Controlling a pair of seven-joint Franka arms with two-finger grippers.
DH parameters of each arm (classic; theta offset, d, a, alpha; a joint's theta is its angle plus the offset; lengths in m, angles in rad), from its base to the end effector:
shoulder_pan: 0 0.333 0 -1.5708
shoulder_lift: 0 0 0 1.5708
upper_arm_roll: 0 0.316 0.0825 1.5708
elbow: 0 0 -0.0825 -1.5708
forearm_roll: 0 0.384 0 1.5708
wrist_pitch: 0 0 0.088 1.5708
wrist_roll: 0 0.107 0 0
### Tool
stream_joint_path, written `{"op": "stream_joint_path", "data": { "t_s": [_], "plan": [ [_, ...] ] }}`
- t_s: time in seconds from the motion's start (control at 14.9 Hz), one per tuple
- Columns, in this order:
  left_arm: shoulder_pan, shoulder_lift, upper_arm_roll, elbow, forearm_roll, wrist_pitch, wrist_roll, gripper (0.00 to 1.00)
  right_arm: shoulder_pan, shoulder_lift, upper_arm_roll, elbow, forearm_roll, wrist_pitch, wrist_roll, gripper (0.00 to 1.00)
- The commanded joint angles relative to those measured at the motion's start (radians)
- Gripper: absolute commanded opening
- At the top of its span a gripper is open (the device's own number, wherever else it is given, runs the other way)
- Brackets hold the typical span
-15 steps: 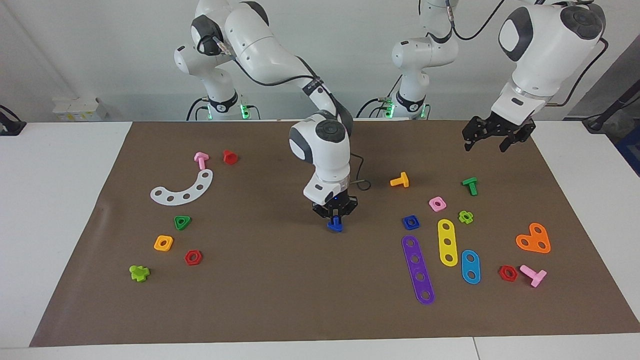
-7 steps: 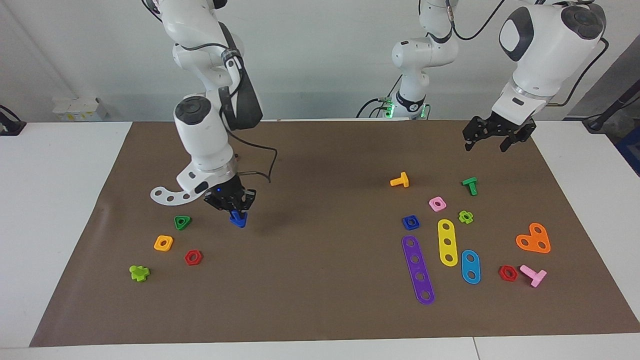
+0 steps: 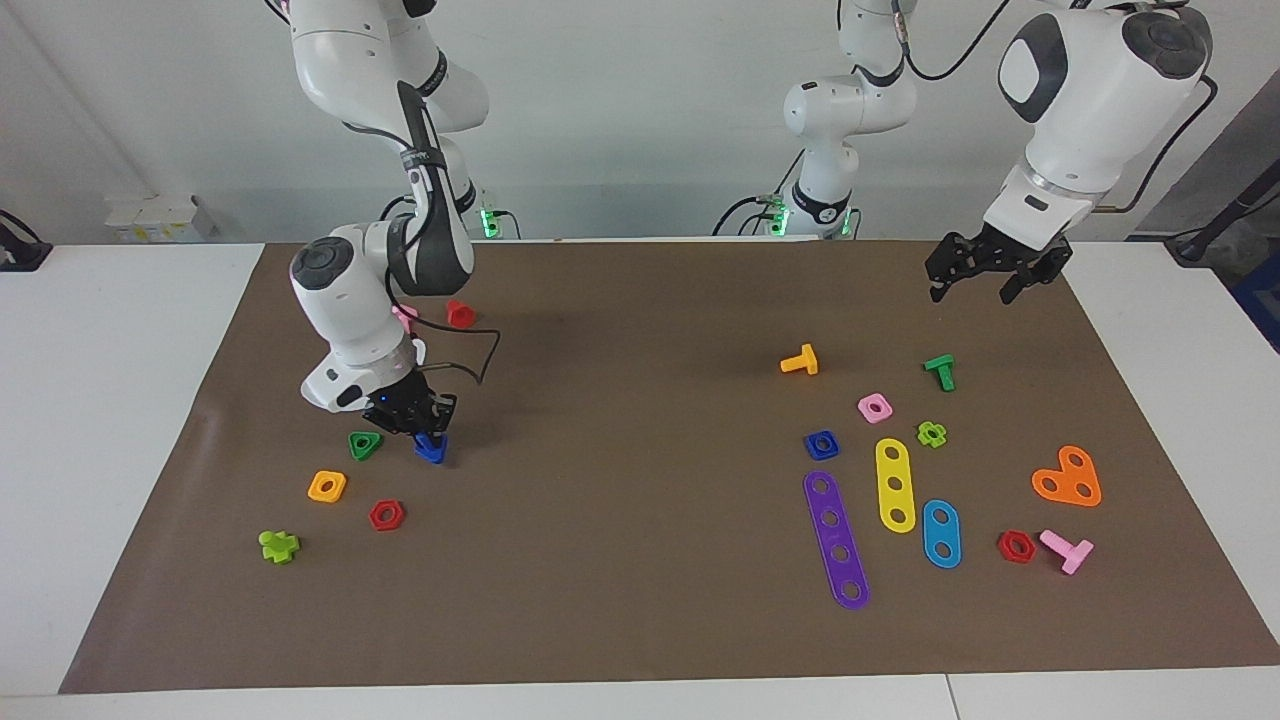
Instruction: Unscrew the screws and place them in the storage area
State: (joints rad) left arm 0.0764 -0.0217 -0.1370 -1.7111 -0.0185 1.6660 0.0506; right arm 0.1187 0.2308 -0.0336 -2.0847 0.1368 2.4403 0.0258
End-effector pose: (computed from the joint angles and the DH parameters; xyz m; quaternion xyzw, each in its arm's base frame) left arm 0.5510 -0.0360 0.5781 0.9984 -0.0545 -0.0118 0.0077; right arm 0.5893 0.0510 0.3270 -0.9969 0.0191 -0.0599 0.0469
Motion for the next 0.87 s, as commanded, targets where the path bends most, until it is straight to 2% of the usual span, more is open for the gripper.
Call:
{"op": "stream_joint_path", "data": {
  "t_s": [0.0,0.2,0.27,0.33,0.4,0.6,0.8],
  "plan": [
    [0.016,-0.030,-0.009,-0.031,0.017,0.017,0.005,1.00,-0.028,-0.008,0.015,-0.037,0.027,0.034,-0.073,0.00],
    [0.016,-0.030,-0.009,-0.033,0.017,0.017,0.005,1.00,-0.034,-0.008,0.014,-0.055,0.027,0.051,-0.109,0.00],
    [0.016,-0.030,-0.009,-0.033,0.017,0.017,0.005,1.00,-0.037,-0.007,0.014,-0.055,0.027,0.054,-0.104,0.16],
    [0.016,-0.030,-0.009,-0.033,0.017,0.017,0.005,1.00,-0.037,-0.007,0.014,-0.055,0.027,0.055,-0.095,0.88],
    [0.016,-0.030,-0.009,-0.033,0.017,0.018,0.005,1.00,-0.037,-0.005,0.014,-0.051,0.027,0.051,-0.093,1.00],
    [0.016,-0.030,-0.009,-0.031,0.017,0.017,0.005,1.00,-0.037,-0.031,0.006,-0.006,0.026,0.004,-0.080,1.00],
    [0.016,-0.030,-0.009,-0.031,0.017,0.017,0.005,1.00,-0.047,-0.060,-0.014,0.139,0.000,-0.200,0.041,1.00]
  ]
}}
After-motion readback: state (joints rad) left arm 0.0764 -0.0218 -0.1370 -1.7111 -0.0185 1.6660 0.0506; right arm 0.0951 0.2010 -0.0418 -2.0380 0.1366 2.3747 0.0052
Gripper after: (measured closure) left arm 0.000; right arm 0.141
